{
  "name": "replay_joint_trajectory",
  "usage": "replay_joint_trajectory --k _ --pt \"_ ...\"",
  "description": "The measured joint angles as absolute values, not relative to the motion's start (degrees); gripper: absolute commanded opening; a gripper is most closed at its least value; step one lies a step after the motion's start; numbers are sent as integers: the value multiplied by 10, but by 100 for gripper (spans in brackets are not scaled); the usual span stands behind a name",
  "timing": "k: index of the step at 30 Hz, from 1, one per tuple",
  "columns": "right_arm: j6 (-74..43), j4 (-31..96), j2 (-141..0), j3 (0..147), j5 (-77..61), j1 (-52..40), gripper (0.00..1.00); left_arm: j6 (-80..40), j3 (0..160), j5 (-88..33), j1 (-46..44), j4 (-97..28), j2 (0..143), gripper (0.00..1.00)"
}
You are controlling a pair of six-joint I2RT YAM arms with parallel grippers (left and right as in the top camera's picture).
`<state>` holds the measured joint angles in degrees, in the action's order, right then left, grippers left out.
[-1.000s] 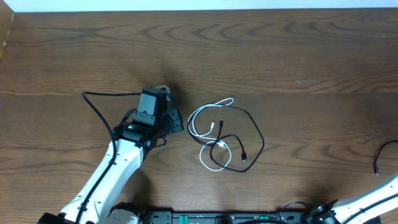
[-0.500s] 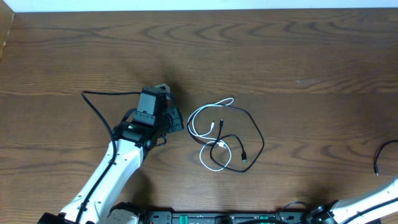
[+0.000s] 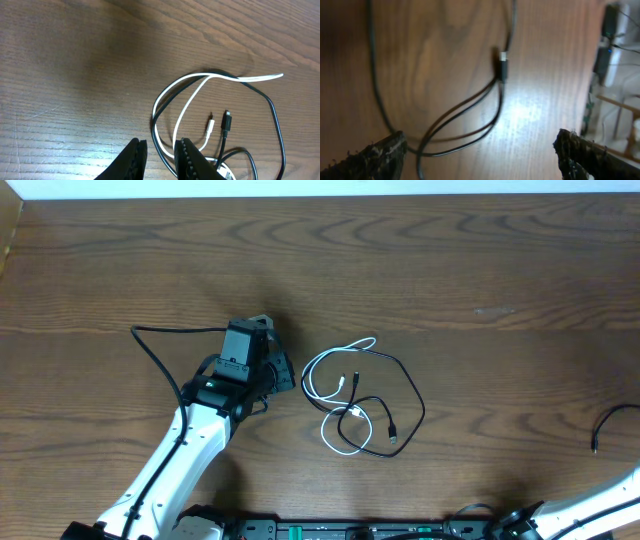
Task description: Untangle cables
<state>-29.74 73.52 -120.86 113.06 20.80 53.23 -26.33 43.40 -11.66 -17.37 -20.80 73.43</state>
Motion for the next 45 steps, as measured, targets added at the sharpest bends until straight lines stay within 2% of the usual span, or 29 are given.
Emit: replay_joint_trajectory --k 2,4,8,13,15,16,18,25,29,34,37,45 --pt "-289 729 -1208 1131 195 528 98 -261 434 -117 -174 -208 734 34" --pt "-279 724 -1202 1128 190 517 99 -258 434 -117 -174 -208 734 40" --pt "-267 723 -1156 1114 192 484 99 -256 434 -117 -174 -206 734 40" --pt "-263 662 -1009 1020 200 466 99 -256 434 -116 -174 -204 734 40" --pt "-261 633 -941 969 201 469 99 -255 434 -116 -174 -205 734 44" --pt "-260 621 -910 946 201 470 99 -255 434 -117 -174 -204 734 53" --pt "-260 601 -850 903 195 472 99 -253 434 -117 -174 -204 734 56" --pt "-235 548 -707 780 79 457 99 -255 434 -117 -174 -201 734 57" --pt "-136 509 -650 714 -73 403 99 -250 434 -122 -174 -201 734 57" --pt "-33 538 -628 670 -242 327 99 -223 434 -156 -174 -202 734 58" --pt "-3 555 -635 646 -284 277 99 -204 434 -183 -174 -205 734 63" --pt "23 563 -692 614 -308 128 99 -161 434 -234 -174 -205 734 67"
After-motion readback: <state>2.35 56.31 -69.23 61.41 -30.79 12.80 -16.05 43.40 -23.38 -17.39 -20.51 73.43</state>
